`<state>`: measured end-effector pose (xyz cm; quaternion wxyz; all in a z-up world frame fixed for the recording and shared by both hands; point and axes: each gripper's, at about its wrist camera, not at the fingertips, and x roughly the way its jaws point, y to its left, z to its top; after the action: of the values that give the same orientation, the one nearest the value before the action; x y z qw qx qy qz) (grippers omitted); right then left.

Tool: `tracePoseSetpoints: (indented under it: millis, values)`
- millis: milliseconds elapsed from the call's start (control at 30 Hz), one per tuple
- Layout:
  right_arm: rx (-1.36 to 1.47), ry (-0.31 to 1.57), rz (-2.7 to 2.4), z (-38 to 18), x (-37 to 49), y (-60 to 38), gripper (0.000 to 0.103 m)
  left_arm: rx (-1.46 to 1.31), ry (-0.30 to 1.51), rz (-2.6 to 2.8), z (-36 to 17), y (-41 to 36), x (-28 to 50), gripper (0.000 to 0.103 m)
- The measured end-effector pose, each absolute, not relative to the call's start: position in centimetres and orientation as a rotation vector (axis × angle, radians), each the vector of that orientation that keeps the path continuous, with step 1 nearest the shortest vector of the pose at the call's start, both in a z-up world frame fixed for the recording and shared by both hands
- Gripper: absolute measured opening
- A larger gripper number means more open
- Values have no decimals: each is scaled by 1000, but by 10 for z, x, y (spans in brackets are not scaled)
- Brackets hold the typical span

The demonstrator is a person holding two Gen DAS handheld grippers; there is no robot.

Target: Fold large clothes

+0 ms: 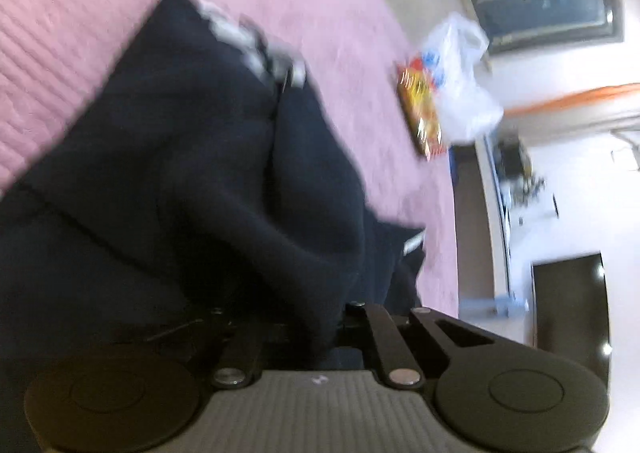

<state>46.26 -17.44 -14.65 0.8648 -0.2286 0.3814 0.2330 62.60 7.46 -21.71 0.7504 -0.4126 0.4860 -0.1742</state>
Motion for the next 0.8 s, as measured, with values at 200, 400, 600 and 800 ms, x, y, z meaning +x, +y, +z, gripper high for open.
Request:
tracePoseSetpoints:
  millis: [200, 400, 600, 800]
  values:
    - [-432, 671, 384, -69, 441, -226, 12, -877, 956, -419, -172, 74, 581, 6]
    - [-458, 700, 337, -50, 409, -253, 11, -829, 1105, -401, -204, 41, 538, 18]
    - [-323, 944, 262, -110, 405, -281, 42, -689, 1317, -270, -247, 57, 517, 20]
    - [48, 850, 314, -96, 422, -267, 43, -562, 1167, -353, -190, 49, 546, 25]
